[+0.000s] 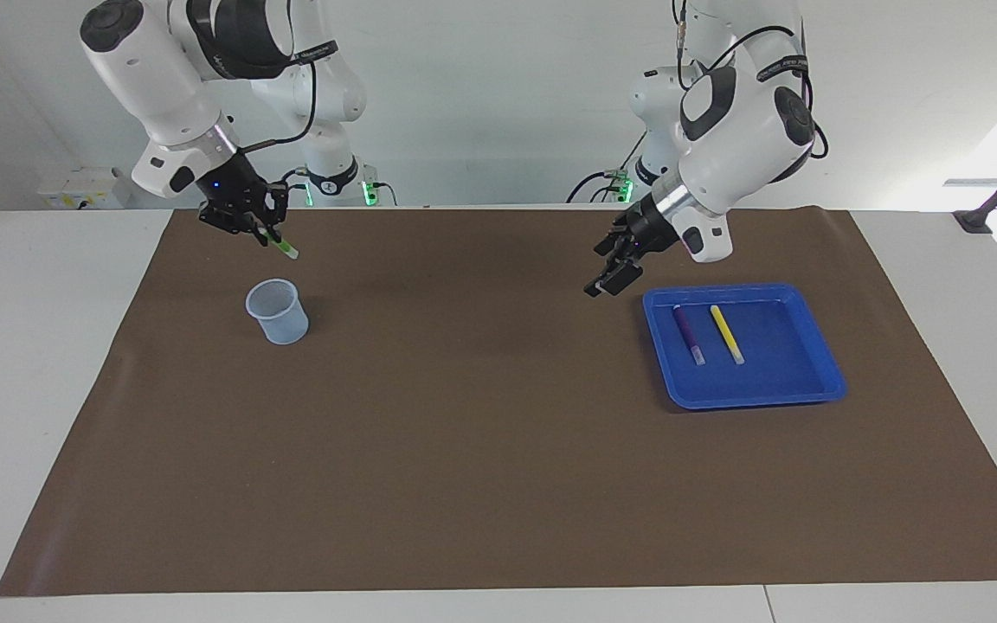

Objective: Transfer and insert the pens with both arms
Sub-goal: 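Open the left gripper while the right gripper inserts the pen into the cup, then grasp the yellow pen with the left gripper while the right gripper returns, then lift the yellow pen with the left gripper toward the right gripper, then grasp the yellow pen with the right gripper and open the left gripper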

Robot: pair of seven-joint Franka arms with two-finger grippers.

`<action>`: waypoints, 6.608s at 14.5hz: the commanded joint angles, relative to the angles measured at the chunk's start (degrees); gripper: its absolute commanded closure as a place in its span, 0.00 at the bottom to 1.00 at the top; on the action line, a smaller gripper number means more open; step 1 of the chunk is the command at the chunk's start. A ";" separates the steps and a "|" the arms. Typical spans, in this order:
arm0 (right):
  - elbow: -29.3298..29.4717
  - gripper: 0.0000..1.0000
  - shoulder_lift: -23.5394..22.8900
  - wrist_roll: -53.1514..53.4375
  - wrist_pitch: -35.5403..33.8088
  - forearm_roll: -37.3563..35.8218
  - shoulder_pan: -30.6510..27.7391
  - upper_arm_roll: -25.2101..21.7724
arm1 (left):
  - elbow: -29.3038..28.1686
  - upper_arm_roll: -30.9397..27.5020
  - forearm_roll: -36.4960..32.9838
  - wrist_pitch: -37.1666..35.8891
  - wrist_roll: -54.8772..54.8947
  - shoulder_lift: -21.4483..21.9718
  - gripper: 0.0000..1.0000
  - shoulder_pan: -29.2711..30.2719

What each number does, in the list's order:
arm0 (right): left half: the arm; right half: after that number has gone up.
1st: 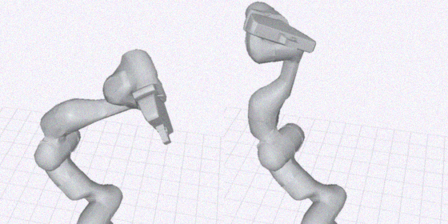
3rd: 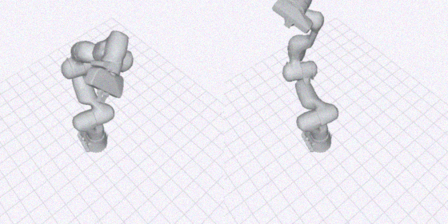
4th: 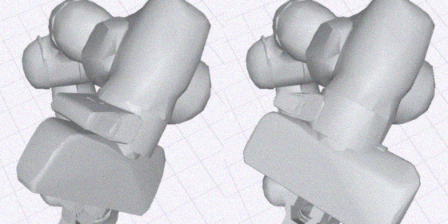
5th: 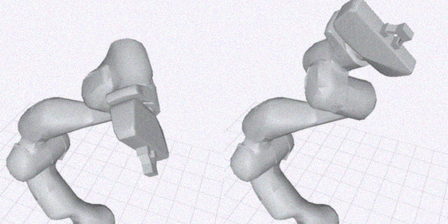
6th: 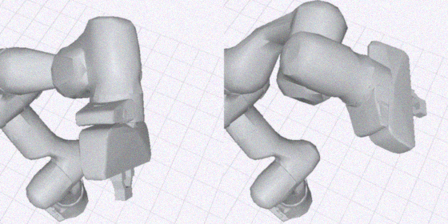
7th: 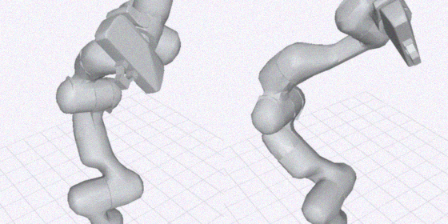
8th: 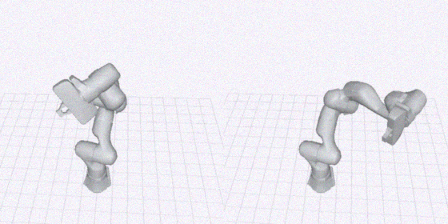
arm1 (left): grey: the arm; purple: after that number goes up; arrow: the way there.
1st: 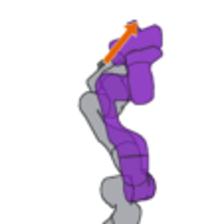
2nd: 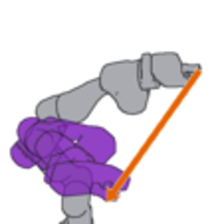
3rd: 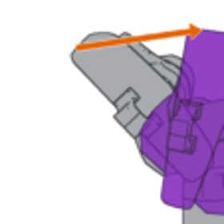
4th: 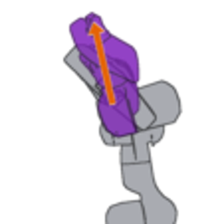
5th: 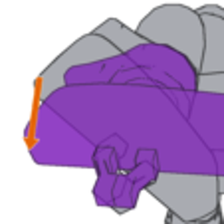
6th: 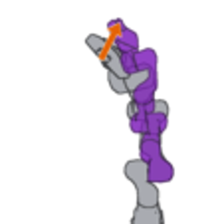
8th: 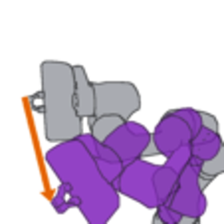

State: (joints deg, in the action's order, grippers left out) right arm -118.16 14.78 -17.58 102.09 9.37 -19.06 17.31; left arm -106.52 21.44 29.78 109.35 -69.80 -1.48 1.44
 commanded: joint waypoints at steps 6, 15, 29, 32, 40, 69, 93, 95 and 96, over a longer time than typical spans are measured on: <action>-5.06 1.00 -5.54 -5.10 9.18 -3.13 -3.44 0.27 | -9.04 -0.08 -17.63 0.15 46.51 1.22 0.00 10.75; -7.78 0.22 -6.87 -4.92 12.26 -3.13 -3.44 0.27 | -22.59 -0.08 -31.88 19.76 78.58 -1.42 0.00 16.75; -0.76 0.00 -6.60 0.51 5.93 10.55 0.08 0.53 | -25.67 -0.08 -36.11 28.64 78.76 -5.99 0.59 18.07; -0.84 0.00 -6.34 2.80 5.40 18.38 0.25 0.53 | -25.49 -0.08 -36.11 28.29 78.76 -5.99 0.83 18.07; -0.84 0.00 -5.81 21.59 6.72 35.62 4.20 1.41 | -24.88 -0.08 -36.11 27.33 78.59 -5.99 1.00 18.33; -2.42 0.00 -5.64 43.06 30.01 43.10 22.31 1.76 | -3.51 10.64 13.26 4.09 -17.29 0.42 1.00 6.57; -2.42 0.56 -6.25 39.20 37.39 42.04 27.33 1.94 | -8.00 10.73 24.18 16.78 -22.84 2.27 1.00 0.67; -2.42 0.58 -6.34 39.11 37.39 42.13 27.33 1.94 | -7.92 10.73 24.53 16.95 -23.01 2.27 1.00 0.67; -2.42 0.59 -6.34 39.11 37.91 42.13 27.33 1.94 | -7.92 10.73 24.53 16.87 -23.01 2.27 1.00 0.75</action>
State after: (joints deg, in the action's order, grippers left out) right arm -120.05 8.37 22.98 138.48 50.90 8.41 19.03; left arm -112.67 32.70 52.89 125.03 -92.08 -1.22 2.84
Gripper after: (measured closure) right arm 0.573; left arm 0.828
